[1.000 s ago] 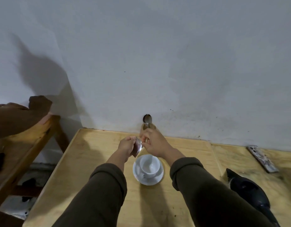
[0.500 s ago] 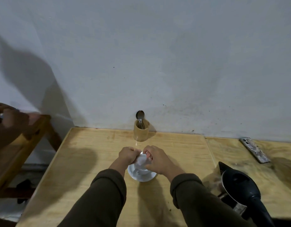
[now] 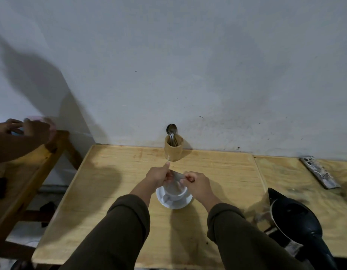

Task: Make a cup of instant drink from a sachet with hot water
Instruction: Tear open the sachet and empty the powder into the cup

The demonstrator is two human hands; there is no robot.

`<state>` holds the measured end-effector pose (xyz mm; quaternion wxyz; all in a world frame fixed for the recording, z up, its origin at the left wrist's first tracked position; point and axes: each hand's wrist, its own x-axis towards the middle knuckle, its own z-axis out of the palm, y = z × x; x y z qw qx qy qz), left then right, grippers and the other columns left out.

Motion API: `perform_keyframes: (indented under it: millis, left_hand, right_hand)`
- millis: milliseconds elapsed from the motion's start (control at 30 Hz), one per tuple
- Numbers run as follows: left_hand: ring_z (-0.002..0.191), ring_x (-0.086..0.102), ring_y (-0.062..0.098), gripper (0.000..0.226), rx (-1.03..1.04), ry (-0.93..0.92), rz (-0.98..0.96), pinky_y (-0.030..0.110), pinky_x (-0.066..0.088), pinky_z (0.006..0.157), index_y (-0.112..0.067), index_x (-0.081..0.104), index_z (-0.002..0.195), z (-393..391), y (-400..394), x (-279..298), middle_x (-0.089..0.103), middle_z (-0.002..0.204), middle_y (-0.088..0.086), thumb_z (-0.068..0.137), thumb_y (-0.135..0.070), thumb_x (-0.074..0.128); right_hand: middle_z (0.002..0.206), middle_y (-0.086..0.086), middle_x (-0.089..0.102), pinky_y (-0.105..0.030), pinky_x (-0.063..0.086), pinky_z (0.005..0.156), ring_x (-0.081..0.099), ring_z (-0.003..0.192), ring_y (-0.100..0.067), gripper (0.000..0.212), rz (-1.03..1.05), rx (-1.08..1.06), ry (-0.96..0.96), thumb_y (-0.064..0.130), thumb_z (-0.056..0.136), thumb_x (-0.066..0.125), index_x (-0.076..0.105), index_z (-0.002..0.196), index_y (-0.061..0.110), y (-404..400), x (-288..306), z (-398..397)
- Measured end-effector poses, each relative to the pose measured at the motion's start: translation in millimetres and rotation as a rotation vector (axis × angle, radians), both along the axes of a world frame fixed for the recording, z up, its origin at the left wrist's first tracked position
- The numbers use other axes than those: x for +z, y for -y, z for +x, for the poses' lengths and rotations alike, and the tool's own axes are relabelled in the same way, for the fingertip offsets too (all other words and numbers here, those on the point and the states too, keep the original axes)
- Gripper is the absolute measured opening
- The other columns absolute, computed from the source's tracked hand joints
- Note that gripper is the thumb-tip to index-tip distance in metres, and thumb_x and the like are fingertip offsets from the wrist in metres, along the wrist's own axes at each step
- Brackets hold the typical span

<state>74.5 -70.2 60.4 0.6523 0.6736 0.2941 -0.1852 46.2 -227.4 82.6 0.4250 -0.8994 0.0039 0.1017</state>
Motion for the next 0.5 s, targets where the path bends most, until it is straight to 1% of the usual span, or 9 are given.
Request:
perform_keyframes:
  millis: [67, 100, 167, 200, 267, 333, 400, 433, 500]
  left_hand:
    - [0.086, 0.068, 0.030, 0.043, 0.008, 0.029, -0.029, 0.044, 0.055, 0.094, -0.002, 0.067, 0.078, -6.5, 5.2, 16.1, 0.070, 0.086, 0.018, 0.088, -0.043, 0.058]
    - [0.079, 0.066, 0.028, 0.039, 0.023, 0.044, -0.056, 0.042, 0.055, 0.092, -0.001, 0.066, 0.078, -8.0, 7.5, 21.0, 0.067, 0.081, 0.016, 0.090, -0.037, 0.059]
    - [0.073, 0.065, 0.023, 0.037, 0.032, 0.065, -0.069, 0.039, 0.056, 0.090, 0.004, 0.066, 0.086, -5.9, 9.5, 21.3, 0.065, 0.076, 0.014, 0.091, -0.032, 0.059]
    - [0.072, 0.064, 0.021, 0.037, 0.030, 0.073, -0.060, 0.037, 0.057, 0.088, 0.005, 0.067, 0.088, -5.5, 10.3, 22.2, 0.065, 0.075, 0.013, 0.091, -0.031, 0.059]
    - [0.070, 0.064, 0.018, 0.033, 0.032, 0.083, -0.056, 0.031, 0.056, 0.081, 0.000, 0.067, 0.081, -5.3, 10.5, 23.7, 0.065, 0.074, 0.011, 0.090, -0.031, 0.060]
    - [0.069, 0.064, 0.016, 0.030, 0.026, 0.096, -0.047, 0.028, 0.056, 0.079, -0.004, 0.067, 0.078, -4.3, 10.1, 22.9, 0.065, 0.075, 0.010, 0.089, -0.031, 0.062]
    - [0.069, 0.064, 0.015, 0.032, 0.010, 0.118, -0.025, 0.027, 0.056, 0.079, -0.001, 0.069, 0.085, -4.5, 9.4, 23.2, 0.066, 0.075, 0.010, 0.088, -0.032, 0.063]
    - [0.070, 0.064, 0.016, 0.032, 0.002, 0.124, -0.015, 0.028, 0.057, 0.081, -0.001, 0.069, 0.087, -4.0, 9.1, 22.5, 0.066, 0.075, 0.010, 0.087, -0.032, 0.063]
    - [0.075, 0.066, 0.019, 0.032, -0.023, 0.126, 0.023, 0.033, 0.057, 0.088, -0.003, 0.070, 0.084, -3.9, 7.5, 22.8, 0.068, 0.076, 0.009, 0.086, -0.034, 0.064]
  right_hand:
    - [0.065, 0.005, 0.056, -0.014, 0.034, 0.056, 0.051, 0.071, -0.015, 0.009, 0.002, 0.009, -0.009, 0.016, 0.084, 0.066, 0.073, 0.084, 0.010, 1.0, 2.2, 2.6]
    - [0.066, 0.002, 0.057, -0.014, 0.033, 0.055, 0.051, 0.070, -0.016, 0.010, -0.003, 0.017, -0.015, 0.017, 0.085, 0.065, 0.071, 0.079, 0.013, 1.3, 3.1, 4.4]
    - [0.071, -0.004, 0.056, -0.017, 0.032, 0.053, 0.049, 0.070, -0.018, 0.017, -0.021, 0.018, -0.038, 0.017, 0.086, 0.063, 0.063, 0.069, 0.015, 0.9, 3.8, 7.7]
    - [0.072, -0.005, 0.054, -0.018, 0.031, 0.052, 0.048, 0.071, -0.019, 0.023, -0.028, 0.009, -0.051, 0.017, 0.087, 0.062, 0.059, 0.064, 0.014, 0.4, 3.8, 9.3]
    - [0.072, -0.004, 0.050, -0.016, 0.030, 0.051, 0.047, 0.073, -0.020, 0.033, -0.028, -0.012, -0.066, 0.016, 0.088, 0.061, 0.052, 0.056, 0.016, 0.1, 3.8, 11.5]
    - [0.076, -0.004, 0.052, -0.013, 0.030, 0.052, 0.048, 0.076, -0.019, 0.028, -0.004, -0.026, -0.067, 0.016, 0.088, 0.061, 0.055, 0.060, 0.015, -1.1, 5.8, 12.5]
    - [0.078, -0.004, 0.055, -0.012, 0.030, 0.053, 0.049, 0.076, -0.019, 0.024, 0.013, -0.033, -0.055, 0.015, 0.087, 0.062, 0.057, 0.064, 0.015, -2.7, 7.3, 13.1]
    - [0.075, -0.004, 0.054, -0.012, 0.030, 0.052, 0.049, 0.075, -0.019, 0.028, 0.012, -0.037, -0.046, 0.015, 0.086, 0.062, 0.054, 0.059, 0.016, -3.0, 7.1, 13.5]
    - [0.065, 0.000, 0.049, -0.013, 0.029, 0.049, 0.047, 0.071, -0.019, 0.038, 0.009, -0.054, -0.038, 0.016, 0.085, 0.063, 0.046, 0.052, 0.020, -4.0, 6.7, 13.4]
